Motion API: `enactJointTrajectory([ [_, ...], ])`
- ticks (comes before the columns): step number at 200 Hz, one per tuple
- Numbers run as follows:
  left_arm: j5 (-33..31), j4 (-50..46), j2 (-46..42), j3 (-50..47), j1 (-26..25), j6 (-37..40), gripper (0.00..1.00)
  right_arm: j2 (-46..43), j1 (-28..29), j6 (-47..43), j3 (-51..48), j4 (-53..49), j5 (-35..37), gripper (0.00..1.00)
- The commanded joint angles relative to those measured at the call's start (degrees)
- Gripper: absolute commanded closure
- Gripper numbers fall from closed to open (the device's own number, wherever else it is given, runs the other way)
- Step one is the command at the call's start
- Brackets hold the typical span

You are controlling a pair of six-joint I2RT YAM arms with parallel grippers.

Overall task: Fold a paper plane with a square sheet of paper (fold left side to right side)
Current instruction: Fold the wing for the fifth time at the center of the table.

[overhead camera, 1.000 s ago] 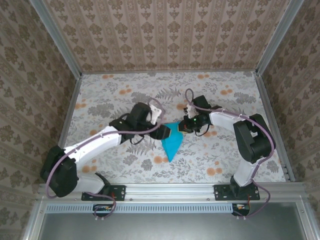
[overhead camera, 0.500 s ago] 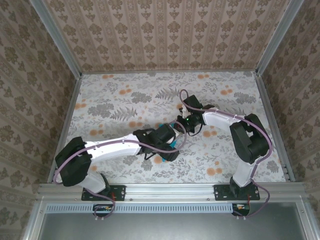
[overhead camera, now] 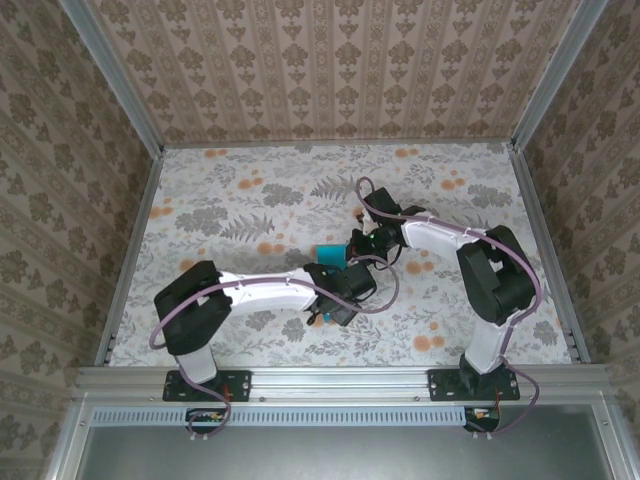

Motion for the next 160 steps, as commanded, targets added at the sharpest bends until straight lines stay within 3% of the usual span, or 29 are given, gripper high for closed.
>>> enactJointTrajectory([
  [1, -4.0, -3.7, 1.7, 2.2, -0.8, -0.8, 0.34, 1.4, 0.4, 0.5, 1.8, -2.7, 0.9, 1.00],
  [72, -4.7, -4.0, 3.6, 3.1, -1.2, -0.8, 0.64, 2.6, 0.6, -0.3, 2.9, -4.6, 1.9, 1.00],
  [160, -3.5, -2.5, 4.3, 2.0, -0.9, -0.9, 0.80, 3.5, 0.6, -0.8, 4.1, -5.1, 2.0, 1.00],
])
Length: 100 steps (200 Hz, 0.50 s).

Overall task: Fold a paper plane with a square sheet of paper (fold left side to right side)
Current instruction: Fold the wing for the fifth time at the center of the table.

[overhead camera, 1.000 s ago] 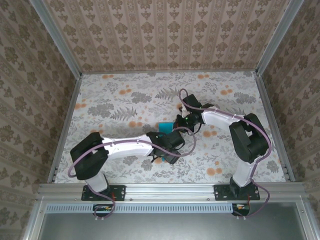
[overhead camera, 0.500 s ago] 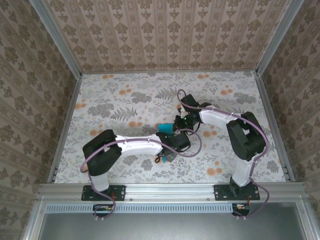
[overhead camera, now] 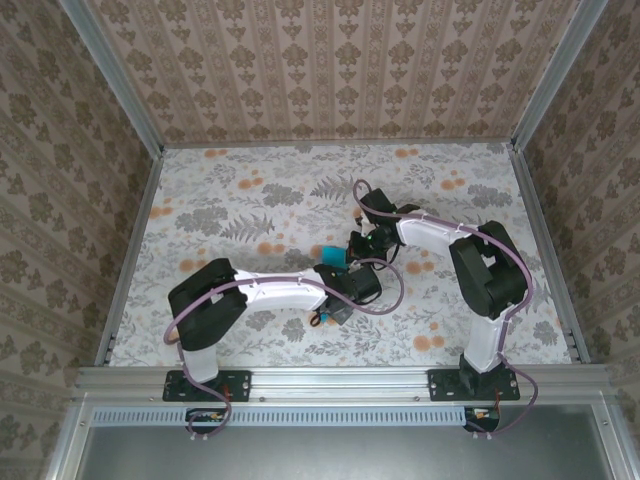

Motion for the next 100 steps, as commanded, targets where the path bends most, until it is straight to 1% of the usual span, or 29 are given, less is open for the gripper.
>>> enactJointTrajectory([
  [1, -0.1, -0.3, 0.2, 0.1, -0.2, 0.0, 0.80, 0.6, 0.4, -0.8, 1.8, -2.0, 0.6, 1.00],
  [16, 0.5, 0.3, -0.2, -0.5, 0.1, -0.2, 0.81, 0.5, 0.4, -1.0, 2.0, -1.9, 0.6, 1.00],
  [22, 0.7, 0.7, -0.4, -0.8, 0.3, -0.2, 0.82, 0.4, 0.4, -1.1, 2.0, -1.6, 0.6, 0.98],
  [42, 1.8, 1.7, -1.1, -1.7, 1.1, -0.3, 0.83, -0.1, 0.3, -1.5, 2.1, -0.9, 0.6, 0.90],
  [76, 4.8, 4.1, -3.9, -3.9, 3.1, -0.2, 0.84, -2.6, -0.7, -3.3, 2.8, -1.4, 2.9, 0.71],
  [100, 6.3, 5.4, -5.8, -4.9, 4.3, -0.1, 0.84, -4.9, -1.6, -4.5, 2.8, -2.0, 4.9, 0.61],
])
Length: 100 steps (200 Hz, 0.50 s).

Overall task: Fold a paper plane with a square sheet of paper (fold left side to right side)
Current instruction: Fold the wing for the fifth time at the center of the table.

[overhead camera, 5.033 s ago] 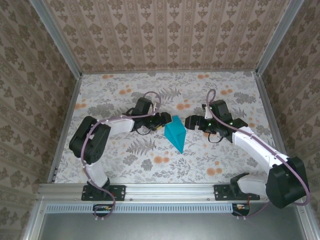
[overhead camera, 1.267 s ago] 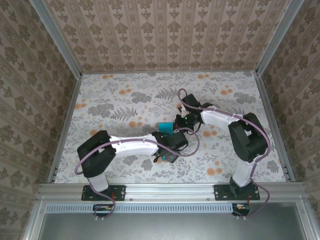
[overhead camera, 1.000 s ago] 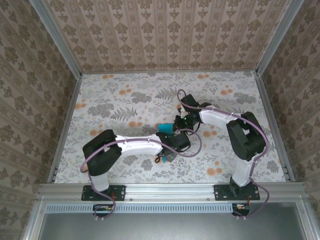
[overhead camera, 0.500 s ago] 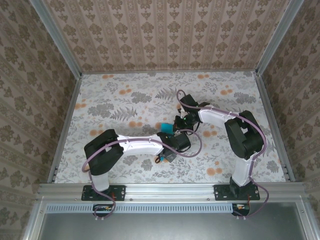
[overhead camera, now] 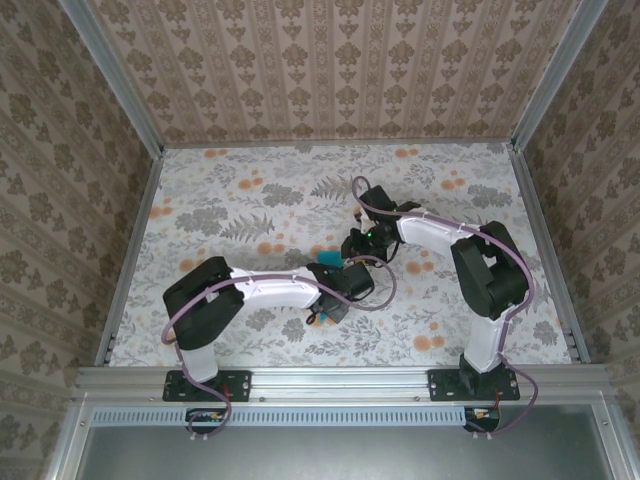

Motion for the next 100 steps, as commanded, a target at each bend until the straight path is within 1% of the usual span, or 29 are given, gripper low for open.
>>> enactJointTrajectory([
  [1, 2.6, 1.5, -3.7, -1.2, 1.4, -0.1, 0.84, -4.2, -1.0, -1.9, 1.6, -2.0, 3.2, 0.61],
  [18, 2.4, 1.5, -4.7, -1.3, 2.0, 0.2, 0.83, -5.4, -1.9, -2.2, 1.1, -2.3, 3.2, 0.54],
  [40, 2.3, 1.4, -5.1, -0.6, 2.1, 0.9, 0.82, -6.0, -3.1, -1.3, -0.6, -0.9, -0.4, 0.49],
  [74, 1.9, 1.4, -4.5, -0.3, 2.2, 1.6, 0.80, -7.5, -4.9, 3.1, -4.5, 3.9, -5.4, 0.44],
  [100, 1.8, 1.6, -4.3, -0.3, 2.2, 1.9, 0.80, -6.7, -6.5, 6.0, -5.6, 4.0, -7.2, 0.44],
])
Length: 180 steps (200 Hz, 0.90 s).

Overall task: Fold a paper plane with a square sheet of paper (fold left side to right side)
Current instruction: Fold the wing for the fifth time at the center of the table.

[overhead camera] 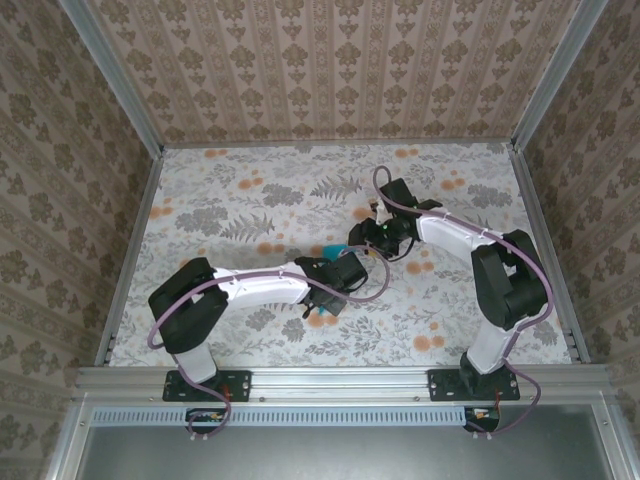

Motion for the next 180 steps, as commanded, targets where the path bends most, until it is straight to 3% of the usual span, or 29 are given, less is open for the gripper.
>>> enactJointTrajectory([
  [1, 0.1, 0.0, -0.7, 0.4, 0.3, 1.5, 0.80, -0.8, -1.3, 4.0, -1.3, 0.8, -3.7, 0.44],
  [72, -0.3, -0.1, -0.5, 0.8, 0.2, 1.8, 0.79, 4.6, -0.2, 6.4, 0.8, 2.3, -6.4, 0.50],
  [96, -0.3, 0.0, -0.7, 0.9, 0.2, 2.2, 0.78, 5.6, 0.2, 6.5, 0.6, 2.3, -6.4, 0.62],
  [138, -0.6, 0.0, -2.1, 0.8, -0.9, 3.5, 0.67, 5.2, 0.5, 6.5, 1.0, 1.8, -6.2, 1.00],
  [155, -1.5, -0.4, -2.3, 0.7, -1.7, 3.9, 0.59, 5.1, 0.4, 6.5, 1.1, 1.5, -6.3, 1.00],
  [180, -4.4, -2.4, -1.1, 1.1, -3.1, 3.7, 0.56, 5.0, 0.4, 6.6, 1.1, 1.5, -6.2, 1.00],
])
